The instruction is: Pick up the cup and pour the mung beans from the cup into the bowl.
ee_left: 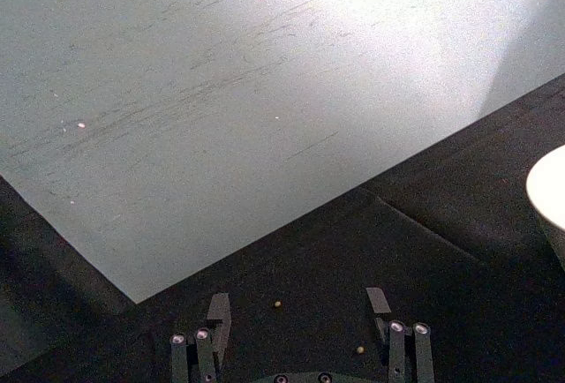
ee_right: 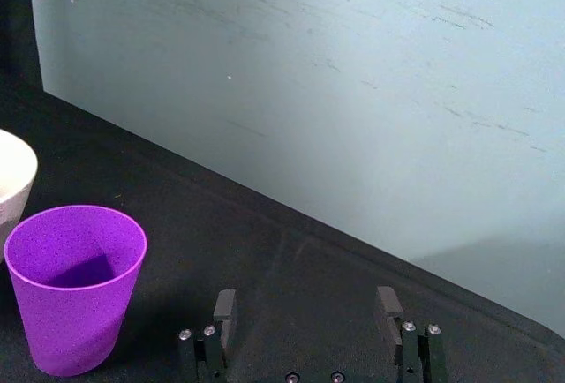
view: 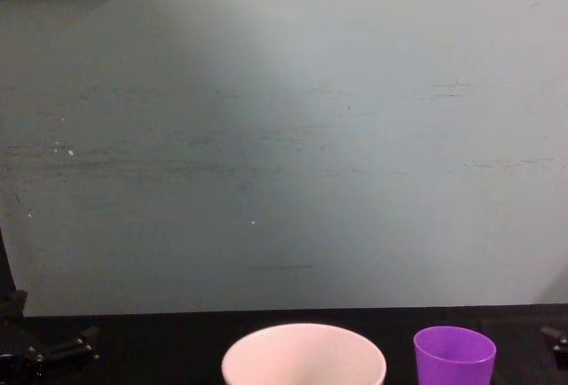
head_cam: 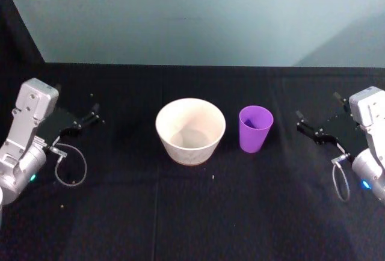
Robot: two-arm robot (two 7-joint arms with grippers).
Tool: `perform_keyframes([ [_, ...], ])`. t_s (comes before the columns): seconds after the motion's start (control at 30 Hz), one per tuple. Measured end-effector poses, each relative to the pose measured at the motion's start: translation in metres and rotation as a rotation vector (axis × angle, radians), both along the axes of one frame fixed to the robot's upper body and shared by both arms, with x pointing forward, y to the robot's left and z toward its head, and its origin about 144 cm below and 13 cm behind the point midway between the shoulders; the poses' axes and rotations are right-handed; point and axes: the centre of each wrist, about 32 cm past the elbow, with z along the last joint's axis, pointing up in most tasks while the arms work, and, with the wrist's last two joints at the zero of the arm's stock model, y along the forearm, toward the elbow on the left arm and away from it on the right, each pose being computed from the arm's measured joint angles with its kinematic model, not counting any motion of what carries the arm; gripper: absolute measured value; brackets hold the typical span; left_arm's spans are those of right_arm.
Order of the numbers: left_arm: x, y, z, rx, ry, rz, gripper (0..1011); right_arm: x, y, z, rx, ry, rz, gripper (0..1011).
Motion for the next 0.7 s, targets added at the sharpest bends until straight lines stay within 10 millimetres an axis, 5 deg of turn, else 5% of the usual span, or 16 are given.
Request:
perform_keyframes([
  [0.7, 0.0000, 0.0000, 0.0000, 0.000, 0.000, 0.000, 1000, 0.0000, 0.0000, 0.0000, 0.000, 0.000, 0.000, 1003],
])
